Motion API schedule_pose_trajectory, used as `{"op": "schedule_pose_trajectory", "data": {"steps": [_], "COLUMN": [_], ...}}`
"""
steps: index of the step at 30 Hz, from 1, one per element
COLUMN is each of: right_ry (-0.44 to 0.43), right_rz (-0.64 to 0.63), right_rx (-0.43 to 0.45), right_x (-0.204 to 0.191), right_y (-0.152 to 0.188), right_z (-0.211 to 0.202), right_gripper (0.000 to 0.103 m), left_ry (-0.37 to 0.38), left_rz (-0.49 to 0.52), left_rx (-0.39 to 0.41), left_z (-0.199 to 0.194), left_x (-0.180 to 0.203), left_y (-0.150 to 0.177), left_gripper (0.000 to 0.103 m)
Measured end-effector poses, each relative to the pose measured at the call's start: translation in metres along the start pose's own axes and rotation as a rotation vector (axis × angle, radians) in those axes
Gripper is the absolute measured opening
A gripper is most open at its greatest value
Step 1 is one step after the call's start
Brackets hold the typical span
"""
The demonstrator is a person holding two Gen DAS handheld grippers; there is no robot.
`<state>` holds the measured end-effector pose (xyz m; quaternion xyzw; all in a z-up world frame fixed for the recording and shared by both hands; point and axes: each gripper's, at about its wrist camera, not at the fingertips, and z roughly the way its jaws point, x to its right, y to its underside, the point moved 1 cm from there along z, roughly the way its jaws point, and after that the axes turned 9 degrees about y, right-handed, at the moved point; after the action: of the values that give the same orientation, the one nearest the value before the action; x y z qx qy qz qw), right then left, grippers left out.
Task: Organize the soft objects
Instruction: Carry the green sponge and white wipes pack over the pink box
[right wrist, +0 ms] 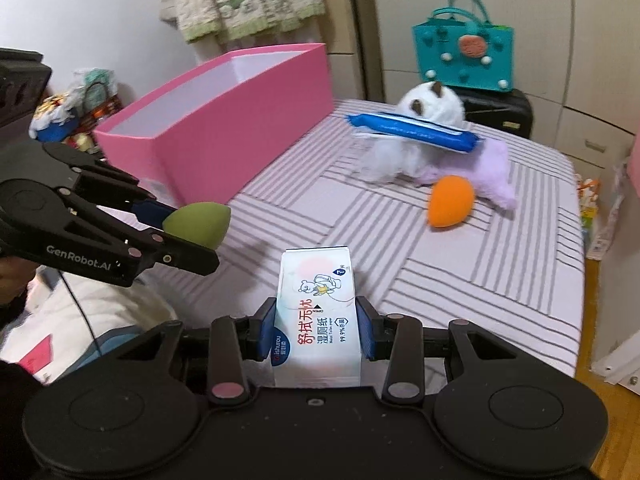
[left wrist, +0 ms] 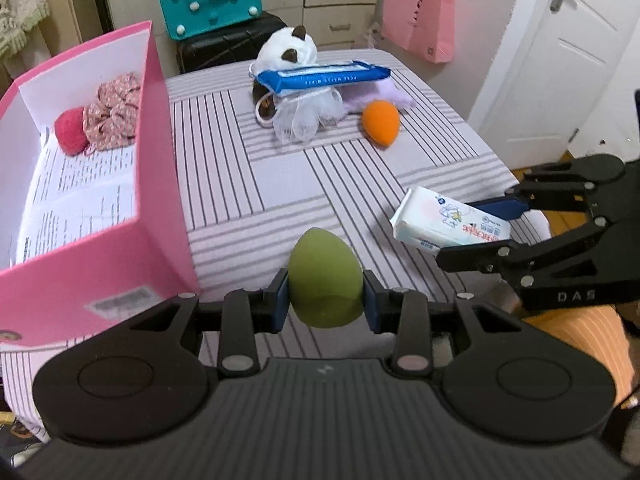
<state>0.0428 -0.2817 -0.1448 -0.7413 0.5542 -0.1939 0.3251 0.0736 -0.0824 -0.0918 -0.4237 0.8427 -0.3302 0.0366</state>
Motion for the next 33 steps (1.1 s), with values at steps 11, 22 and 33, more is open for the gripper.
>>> {"op": "schedule_pose_trajectory", "data": {"steps": [11,22,33], "right_ry": [-0.108,-0.191,-0.217], "right_rz": [-0.067,-0.088,-0.156], "right_rx": [-0.034,-0.036,0.036], "right_x": [-0.035,-0.072,-0.104], "right_y": [-0.02,-0.056,-0.112], "right_z": [-0.018,-0.031,-0.036], "right_gripper": [0.045,0.045,0.045], "left_ry": [0.039,0.03,-0.009], "left_rz": [0.005,-0.078,-0.052], "left_rx": [-0.069,-0.025,0.113], "left_z": [-0.047,-0.094,-0.153], "left_x": [-0.013,-0.047,-0.076], "left_y": [0.016,0.029,0.01], "left_gripper": [0.036,0.036,0.036]}}
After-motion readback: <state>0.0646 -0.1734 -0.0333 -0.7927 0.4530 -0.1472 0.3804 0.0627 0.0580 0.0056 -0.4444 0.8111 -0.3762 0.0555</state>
